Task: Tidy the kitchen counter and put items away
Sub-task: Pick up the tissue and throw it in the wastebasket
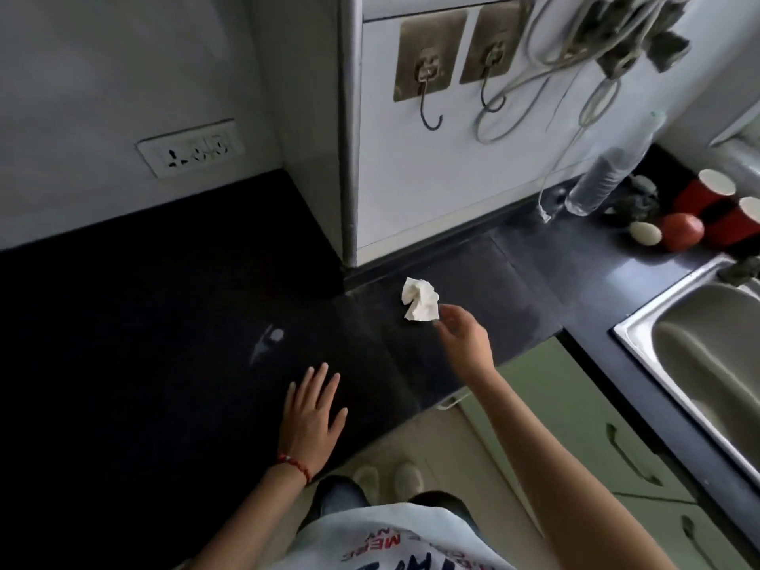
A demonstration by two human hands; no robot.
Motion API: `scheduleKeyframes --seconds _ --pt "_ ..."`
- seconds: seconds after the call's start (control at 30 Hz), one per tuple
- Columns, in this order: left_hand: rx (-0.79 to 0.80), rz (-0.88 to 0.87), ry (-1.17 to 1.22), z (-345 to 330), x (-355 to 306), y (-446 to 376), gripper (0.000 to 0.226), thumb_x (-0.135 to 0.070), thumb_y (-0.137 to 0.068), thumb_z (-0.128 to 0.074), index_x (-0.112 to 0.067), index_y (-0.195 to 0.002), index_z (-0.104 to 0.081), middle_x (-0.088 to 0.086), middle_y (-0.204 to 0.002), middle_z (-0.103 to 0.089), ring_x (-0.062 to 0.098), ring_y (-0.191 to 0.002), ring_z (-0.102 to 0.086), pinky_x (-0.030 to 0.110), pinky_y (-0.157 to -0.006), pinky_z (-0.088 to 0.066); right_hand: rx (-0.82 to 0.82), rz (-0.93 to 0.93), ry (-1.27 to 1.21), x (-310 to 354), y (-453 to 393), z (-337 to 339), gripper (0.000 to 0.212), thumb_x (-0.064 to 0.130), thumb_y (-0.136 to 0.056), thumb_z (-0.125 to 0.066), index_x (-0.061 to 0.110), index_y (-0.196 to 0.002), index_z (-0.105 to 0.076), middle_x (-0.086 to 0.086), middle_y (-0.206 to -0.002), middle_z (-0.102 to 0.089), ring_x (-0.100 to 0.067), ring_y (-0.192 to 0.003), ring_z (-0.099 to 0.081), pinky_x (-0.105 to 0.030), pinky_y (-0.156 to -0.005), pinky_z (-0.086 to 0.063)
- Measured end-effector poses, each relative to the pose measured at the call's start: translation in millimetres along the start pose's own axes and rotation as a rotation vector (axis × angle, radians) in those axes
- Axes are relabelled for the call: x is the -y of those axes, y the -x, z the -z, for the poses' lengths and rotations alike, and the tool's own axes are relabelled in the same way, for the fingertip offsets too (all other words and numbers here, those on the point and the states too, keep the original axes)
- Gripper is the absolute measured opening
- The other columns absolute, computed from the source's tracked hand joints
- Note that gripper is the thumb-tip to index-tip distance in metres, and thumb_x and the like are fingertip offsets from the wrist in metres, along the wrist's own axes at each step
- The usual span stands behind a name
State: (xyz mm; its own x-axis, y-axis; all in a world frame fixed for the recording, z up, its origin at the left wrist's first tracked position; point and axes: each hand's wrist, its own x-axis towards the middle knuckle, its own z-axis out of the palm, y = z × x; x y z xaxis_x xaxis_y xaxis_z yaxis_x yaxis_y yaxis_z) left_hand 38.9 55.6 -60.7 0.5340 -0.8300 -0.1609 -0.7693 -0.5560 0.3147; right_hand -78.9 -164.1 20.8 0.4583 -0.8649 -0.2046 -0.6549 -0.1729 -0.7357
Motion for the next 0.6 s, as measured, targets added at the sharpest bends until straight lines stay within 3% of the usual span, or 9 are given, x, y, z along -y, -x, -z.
scheduleKeyframes --seconds 0.13,0.23,0.3,0.43,0.5,0.6 --pt "0.003 0.001 0.019 -3.6 2.7 -0.3 0.053 -0.042 -0.082 -0.036 -0.02 -0.13 -0.042 0.007 -0.14 -0.047 0.018 -0.132 -0.024 0.043 -0.11 -0.027 0.093 0.116 0.246 9.0 -44.4 -19.8 0.048 0.017 -0.089 -0.051 0.018 -0.135 -0.041 -0.005 -0.146 -0.038 -0.025 -0.132 -0.035 -0.037 -0.104 -0.034" --pt "0.016 0.002 0.02 -1.8 3.0 0.4 0.053 -0.042 -0.082 -0.037 -0.022 -0.131 -0.04 0.005 -0.141 -0.046 0.017 -0.132 -0.023 0.038 -0.113 -0.018 0.181 0.193 0.45 5.8 -60.6 -32.7 0.051 0.019 -0.091 -0.047 0.021 -0.139 -0.033 -0.004 -0.151 -0.028 -0.029 -0.137 -0.025 -0.042 -0.108 -0.03" --pt "0.014 -0.002 0.032 -1.6 2.9 0.8 0.053 -0.041 -0.083 -0.038 -0.022 -0.132 -0.039 0.004 -0.142 -0.044 0.017 -0.133 -0.022 0.035 -0.109 -0.011 0.191 0.224 0.547 1.5 -63.8 -37.5 0.045 0.019 -0.091 -0.046 0.019 -0.135 -0.039 -0.005 -0.146 -0.034 -0.031 -0.131 -0.03 -0.041 -0.104 -0.033" --pt "0.003 0.003 0.019 -3.6 3.3 1.2 0.053 -0.042 -0.083 -0.038 -0.022 -0.133 -0.039 0.004 -0.143 -0.043 0.016 -0.134 -0.022 0.035 -0.109 -0.01 0.114 0.27 0.509 -6.6 -57.6 -38.7 0.025 0.015 -0.09 -0.052 0.009 -0.113 -0.057 -0.012 -0.125 -0.051 -0.034 -0.114 -0.041 -0.039 -0.085 -0.045" --pt "-0.018 0.002 0.03 -5.4 2.0 1.1 0.053 -0.041 -0.083 -0.038 -0.022 -0.132 -0.04 0.004 -0.142 -0.043 0.017 -0.134 -0.022 0.036 -0.111 -0.014 0.073 0.277 0.455 -12.7 -51.9 -36.0 0.02 0.013 -0.087 -0.056 0.008 -0.106 -0.061 -0.012 -0.116 -0.055 -0.034 -0.107 -0.045 -0.04 -0.076 -0.047" --pt "-0.02 0.019 0.033 -6.0 -0.6 -1.1 0.05 -0.043 -0.085 -0.034 -0.02 -0.128 -0.044 0.007 -0.14 -0.046 0.019 -0.132 -0.026 0.044 -0.108 -0.028 0.026 0.24 0.317 -20.8 -43.2 -28.3 0.026 0.013 -0.085 -0.059 0.009 -0.111 -0.063 -0.012 -0.112 -0.059 -0.033 -0.102 -0.05 -0.037 -0.079 -0.044"
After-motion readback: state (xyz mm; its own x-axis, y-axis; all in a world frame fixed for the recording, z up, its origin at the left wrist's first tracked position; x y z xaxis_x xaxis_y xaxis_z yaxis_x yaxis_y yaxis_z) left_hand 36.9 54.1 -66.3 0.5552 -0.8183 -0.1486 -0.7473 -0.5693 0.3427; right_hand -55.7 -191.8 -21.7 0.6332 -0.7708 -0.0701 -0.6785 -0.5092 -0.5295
